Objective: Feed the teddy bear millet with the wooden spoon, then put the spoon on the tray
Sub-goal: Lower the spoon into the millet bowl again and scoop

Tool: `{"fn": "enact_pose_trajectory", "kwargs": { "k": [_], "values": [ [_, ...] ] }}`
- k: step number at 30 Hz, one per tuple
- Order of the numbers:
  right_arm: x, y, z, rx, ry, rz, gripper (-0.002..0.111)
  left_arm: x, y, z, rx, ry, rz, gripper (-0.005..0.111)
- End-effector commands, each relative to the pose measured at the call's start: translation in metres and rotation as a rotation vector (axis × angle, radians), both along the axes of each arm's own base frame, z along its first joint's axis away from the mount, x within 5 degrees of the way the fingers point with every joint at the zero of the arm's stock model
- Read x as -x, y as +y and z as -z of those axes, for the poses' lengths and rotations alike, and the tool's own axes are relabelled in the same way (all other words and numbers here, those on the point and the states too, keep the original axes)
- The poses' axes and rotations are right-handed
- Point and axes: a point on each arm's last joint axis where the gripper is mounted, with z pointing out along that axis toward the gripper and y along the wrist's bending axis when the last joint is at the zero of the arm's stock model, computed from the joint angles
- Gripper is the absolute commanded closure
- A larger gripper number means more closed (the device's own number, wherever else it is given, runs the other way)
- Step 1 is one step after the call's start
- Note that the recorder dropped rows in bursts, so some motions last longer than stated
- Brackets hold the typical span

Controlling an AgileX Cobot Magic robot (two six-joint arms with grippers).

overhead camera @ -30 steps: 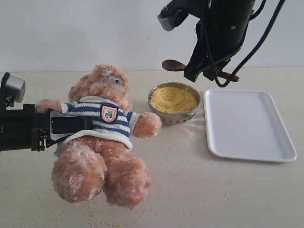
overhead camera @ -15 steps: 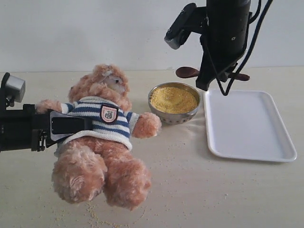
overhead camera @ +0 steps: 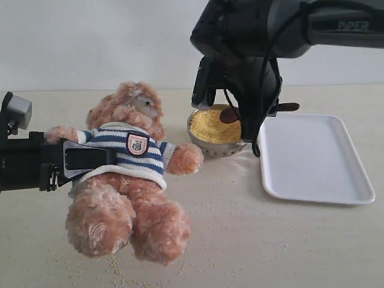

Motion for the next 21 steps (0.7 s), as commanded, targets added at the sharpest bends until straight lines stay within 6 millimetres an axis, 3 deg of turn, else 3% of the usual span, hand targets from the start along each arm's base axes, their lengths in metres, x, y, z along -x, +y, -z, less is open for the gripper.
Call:
{"fn": "enact_pose_trajectory", "kwargs": {
  "k": [1, 10, 21],
  "values": [
    [-0.008, 0.000, 0.006, 0.079, -0.066, -0.007, 0.108, -0.002, 0.000, -0.004, 0.025, -0.011, -0.009, 0.102],
    [-0.014, -0.002, 0.008, 0.139, -0.113, -0.021, 0.108, -0.002, 0.000, -0.004, 0.025, -0.011, -0.009, 0.102],
    [-0.018, 0.001, 0.030, 0.195, -0.069, -0.050, 0.108, -0.002, 0.000, -0.003, 0.024, -0.011, -0.010, 0.102]
  ]
}}
